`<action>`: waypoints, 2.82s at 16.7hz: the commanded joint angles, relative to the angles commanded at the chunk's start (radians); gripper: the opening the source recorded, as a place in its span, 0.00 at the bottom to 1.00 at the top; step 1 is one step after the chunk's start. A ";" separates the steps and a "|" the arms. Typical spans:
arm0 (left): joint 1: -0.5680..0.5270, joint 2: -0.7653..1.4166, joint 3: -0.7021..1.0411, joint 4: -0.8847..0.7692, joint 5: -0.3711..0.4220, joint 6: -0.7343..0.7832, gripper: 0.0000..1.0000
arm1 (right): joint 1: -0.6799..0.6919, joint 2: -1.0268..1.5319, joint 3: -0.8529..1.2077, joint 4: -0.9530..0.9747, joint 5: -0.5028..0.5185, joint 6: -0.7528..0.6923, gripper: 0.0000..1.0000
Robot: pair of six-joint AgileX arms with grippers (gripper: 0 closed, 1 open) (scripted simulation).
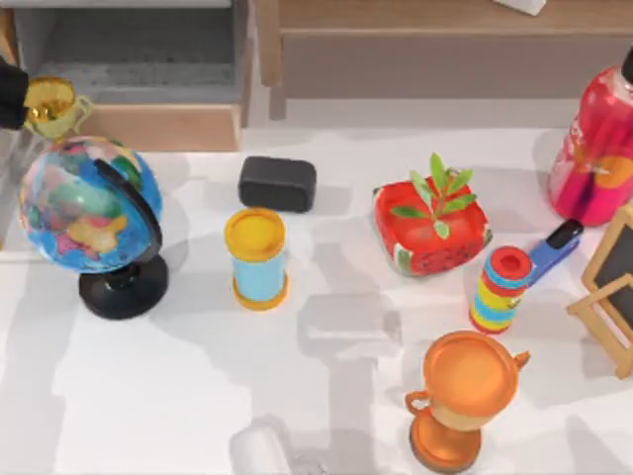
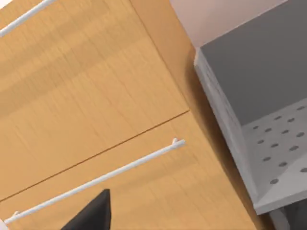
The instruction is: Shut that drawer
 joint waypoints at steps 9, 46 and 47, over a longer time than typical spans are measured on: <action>0.572 0.394 -0.110 0.527 0.517 0.651 1.00 | 0.000 0.000 0.000 0.000 0.000 0.000 1.00; 0.660 0.814 -0.023 0.737 0.787 1.041 0.10 | 0.000 0.000 0.000 0.000 0.000 0.000 1.00; 0.660 0.814 -0.023 0.737 0.787 1.041 0.02 | 0.000 0.000 0.000 0.000 0.000 0.000 1.00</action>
